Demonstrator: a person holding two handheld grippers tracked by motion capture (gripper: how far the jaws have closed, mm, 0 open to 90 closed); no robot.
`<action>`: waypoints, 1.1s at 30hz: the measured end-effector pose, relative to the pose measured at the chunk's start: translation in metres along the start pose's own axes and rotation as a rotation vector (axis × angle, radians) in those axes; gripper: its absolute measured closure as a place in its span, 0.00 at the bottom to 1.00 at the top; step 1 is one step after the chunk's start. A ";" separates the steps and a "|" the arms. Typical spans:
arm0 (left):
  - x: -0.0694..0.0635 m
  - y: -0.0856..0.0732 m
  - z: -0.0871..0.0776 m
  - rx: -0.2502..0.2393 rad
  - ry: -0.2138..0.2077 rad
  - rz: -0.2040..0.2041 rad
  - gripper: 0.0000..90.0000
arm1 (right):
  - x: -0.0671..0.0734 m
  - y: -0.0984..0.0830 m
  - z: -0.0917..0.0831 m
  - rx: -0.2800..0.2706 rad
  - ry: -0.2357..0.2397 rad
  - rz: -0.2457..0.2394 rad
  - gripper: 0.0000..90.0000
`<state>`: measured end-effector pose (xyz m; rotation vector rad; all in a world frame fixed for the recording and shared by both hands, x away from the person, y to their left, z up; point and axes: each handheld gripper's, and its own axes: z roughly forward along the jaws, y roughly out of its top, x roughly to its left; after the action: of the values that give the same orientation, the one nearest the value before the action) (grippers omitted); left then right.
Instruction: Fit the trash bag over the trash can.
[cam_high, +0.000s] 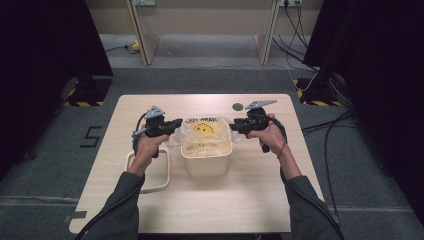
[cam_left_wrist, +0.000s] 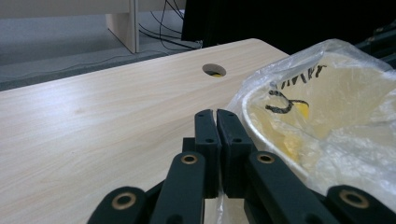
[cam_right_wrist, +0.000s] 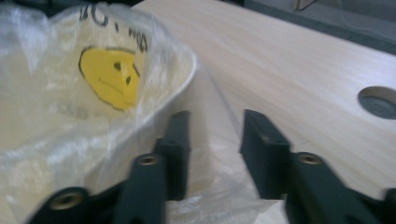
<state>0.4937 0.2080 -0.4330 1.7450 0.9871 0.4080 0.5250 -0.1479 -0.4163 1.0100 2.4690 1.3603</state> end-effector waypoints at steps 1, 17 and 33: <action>0.000 0.000 0.000 0.001 -0.001 0.000 0.97 | -0.001 -0.002 0.002 0.011 0.007 -0.015 0.82; -0.001 -0.017 0.010 0.074 0.012 0.043 0.99 | 0.002 -0.034 0.036 0.137 -0.071 -0.095 0.96; -0.003 0.009 -0.057 -0.067 0.037 -0.101 0.42 | 0.036 0.002 -0.052 -0.130 -0.203 -0.064 0.47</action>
<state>0.4566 0.2396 -0.4019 1.6260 1.0711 0.4054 0.4765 -0.1608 -0.3777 0.9790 2.2165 1.3092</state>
